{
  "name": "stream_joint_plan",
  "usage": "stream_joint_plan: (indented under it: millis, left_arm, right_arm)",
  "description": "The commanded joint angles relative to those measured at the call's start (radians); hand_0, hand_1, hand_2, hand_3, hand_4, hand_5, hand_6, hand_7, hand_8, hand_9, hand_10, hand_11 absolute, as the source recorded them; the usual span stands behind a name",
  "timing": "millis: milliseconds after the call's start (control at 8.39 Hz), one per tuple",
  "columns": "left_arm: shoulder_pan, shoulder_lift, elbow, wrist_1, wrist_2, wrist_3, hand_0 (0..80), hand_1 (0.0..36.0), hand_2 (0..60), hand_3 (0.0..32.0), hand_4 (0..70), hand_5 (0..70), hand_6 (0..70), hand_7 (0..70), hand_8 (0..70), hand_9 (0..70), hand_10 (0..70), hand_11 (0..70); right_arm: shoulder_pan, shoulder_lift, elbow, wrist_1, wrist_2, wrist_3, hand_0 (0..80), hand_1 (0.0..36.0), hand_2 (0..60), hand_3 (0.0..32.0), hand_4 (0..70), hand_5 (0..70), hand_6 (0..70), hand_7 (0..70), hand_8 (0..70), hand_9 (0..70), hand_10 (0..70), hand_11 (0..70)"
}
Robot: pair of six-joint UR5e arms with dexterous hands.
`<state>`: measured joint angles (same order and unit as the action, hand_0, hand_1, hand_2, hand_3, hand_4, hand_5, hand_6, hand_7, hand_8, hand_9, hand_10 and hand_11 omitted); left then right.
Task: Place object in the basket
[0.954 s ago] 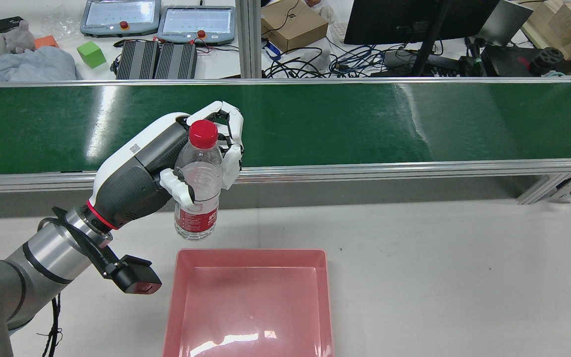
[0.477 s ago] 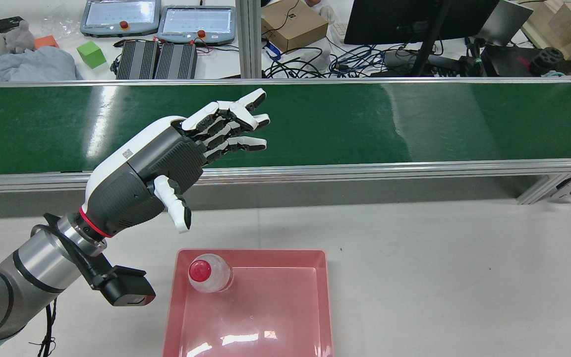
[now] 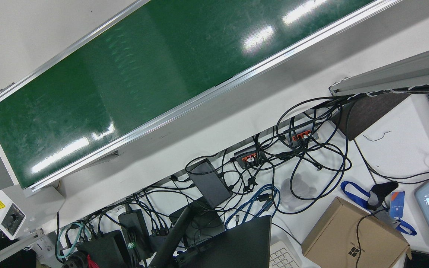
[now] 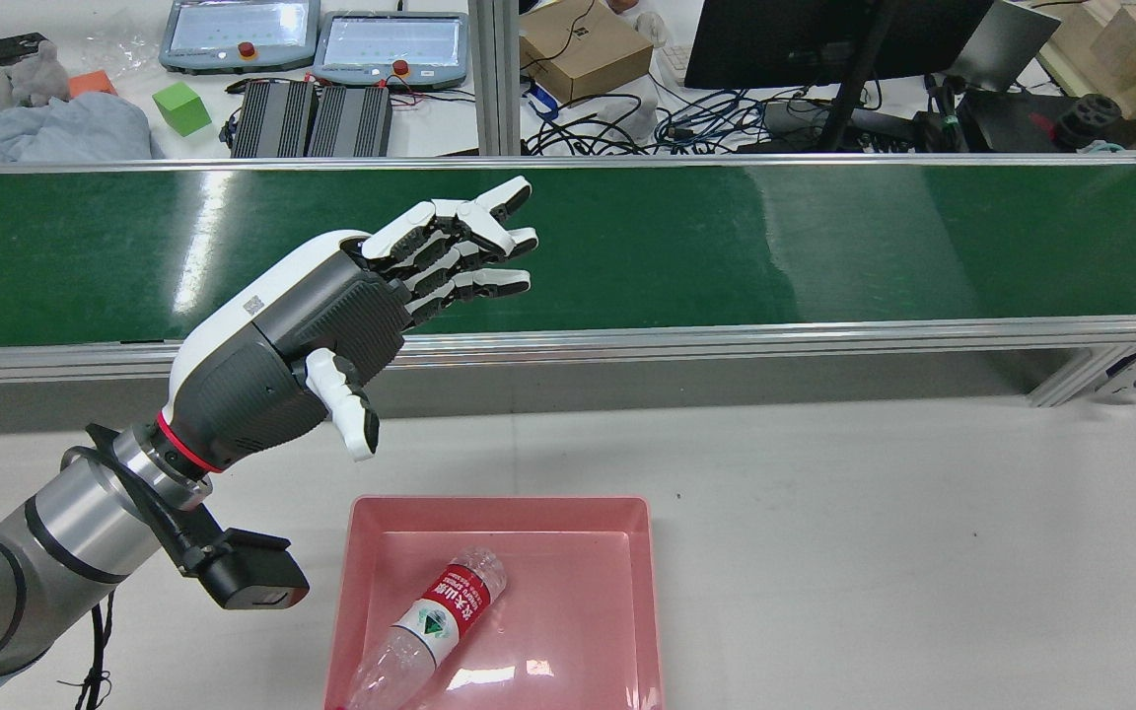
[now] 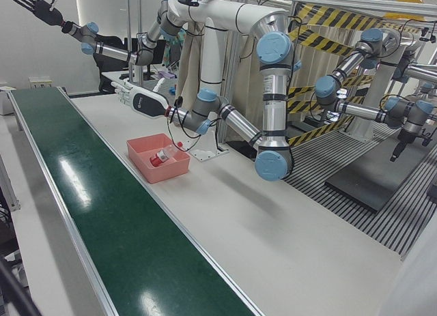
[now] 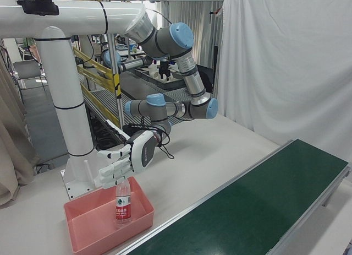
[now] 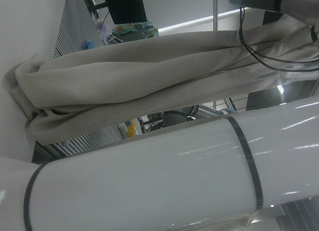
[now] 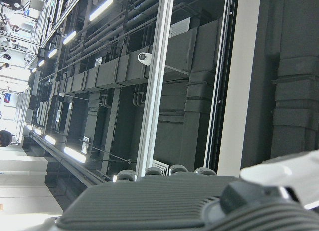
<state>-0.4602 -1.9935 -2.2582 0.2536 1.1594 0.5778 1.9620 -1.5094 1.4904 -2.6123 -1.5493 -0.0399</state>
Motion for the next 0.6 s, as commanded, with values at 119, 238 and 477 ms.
stream_joint_plan:
  millis: [119, 238, 477]
  left_arm:
    - [-0.002, -0.001, 0.000, 0.010, 0.002, -0.007, 37.9, 0.0, 0.0, 8.0, 7.2, 42.1, 7.8, 4.3, 10.6, 10.2, 11.2, 16.0]
    - [-0.002, -0.002, 0.000, 0.018, 0.003, -0.007, 38.1, 0.0, 0.0, 8.2, 7.0, 41.9, 7.7, 4.4, 10.5, 10.0, 11.0, 15.5]
    - [-0.005, -0.011, -0.001, 0.061, 0.043, -0.012, 37.8, 0.0, 0.0, 9.8, 5.9, 40.5, 7.0, 3.5, 9.6, 9.0, 10.3, 14.6]
  right_arm:
    - [0.000, 0.000, -0.001, 0.000, 0.000, 0.000, 0.0, 0.0, 0.0, 0.0, 0.0, 0.0, 0.0, 0.0, 0.0, 0.0, 0.0, 0.0]
    - [0.000, 0.000, -0.001, 0.000, 0.000, 0.000, 0.0, 0.0, 0.0, 0.0, 0.0, 0.0, 0.0, 0.0, 0.0, 0.0, 0.0, 0.0]
    - [0.000, 0.000, 0.001, 0.000, 0.000, 0.000, 0.0, 0.0, 0.0, 0.0, 0.0, 0.0, 0.0, 0.0, 0.0, 0.0, 0.0, 0.0]
